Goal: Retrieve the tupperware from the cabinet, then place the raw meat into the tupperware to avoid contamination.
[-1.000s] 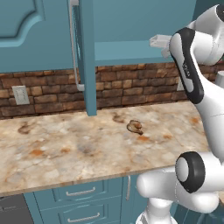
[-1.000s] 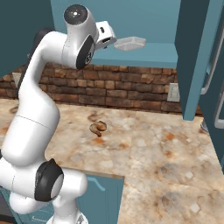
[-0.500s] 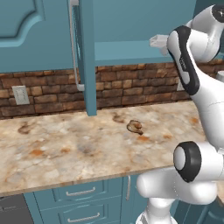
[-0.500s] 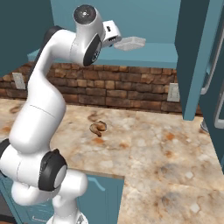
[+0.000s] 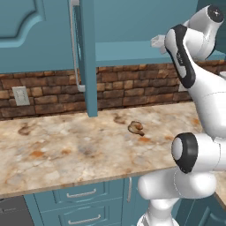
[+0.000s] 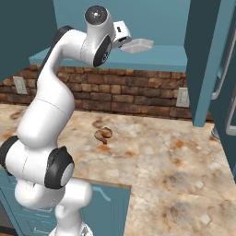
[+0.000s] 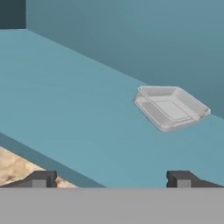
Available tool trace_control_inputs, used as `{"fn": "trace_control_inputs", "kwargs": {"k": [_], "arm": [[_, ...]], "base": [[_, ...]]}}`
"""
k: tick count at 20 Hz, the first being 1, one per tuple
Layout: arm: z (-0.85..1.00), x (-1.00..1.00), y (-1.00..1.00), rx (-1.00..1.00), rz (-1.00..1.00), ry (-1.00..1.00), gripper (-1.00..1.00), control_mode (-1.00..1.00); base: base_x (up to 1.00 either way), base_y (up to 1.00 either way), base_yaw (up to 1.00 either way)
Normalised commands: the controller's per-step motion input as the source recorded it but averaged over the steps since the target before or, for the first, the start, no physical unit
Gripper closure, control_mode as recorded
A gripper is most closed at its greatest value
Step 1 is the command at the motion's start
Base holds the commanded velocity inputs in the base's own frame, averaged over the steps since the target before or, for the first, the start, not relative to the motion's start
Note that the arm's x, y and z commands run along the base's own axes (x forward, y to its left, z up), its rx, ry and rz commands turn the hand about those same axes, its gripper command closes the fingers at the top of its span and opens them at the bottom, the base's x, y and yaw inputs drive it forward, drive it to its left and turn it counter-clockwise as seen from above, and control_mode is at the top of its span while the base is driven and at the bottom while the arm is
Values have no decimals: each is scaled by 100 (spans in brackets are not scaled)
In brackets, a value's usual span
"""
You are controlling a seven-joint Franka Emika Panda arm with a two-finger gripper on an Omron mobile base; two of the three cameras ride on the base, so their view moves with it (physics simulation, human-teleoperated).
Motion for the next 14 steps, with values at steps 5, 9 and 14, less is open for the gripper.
{"fn": "trace_control_inputs", "kwargs": {"k": [5, 9, 14], "arm": [[-2, 31, -6, 0, 0, 0, -100, -100], [-5, 32, -5, 0, 0, 0, -100, -100], [-4, 33, -5, 0, 0, 0, -100, -100]], "base": [[0, 0, 0], [0, 0, 0], [0, 0, 0]]}}
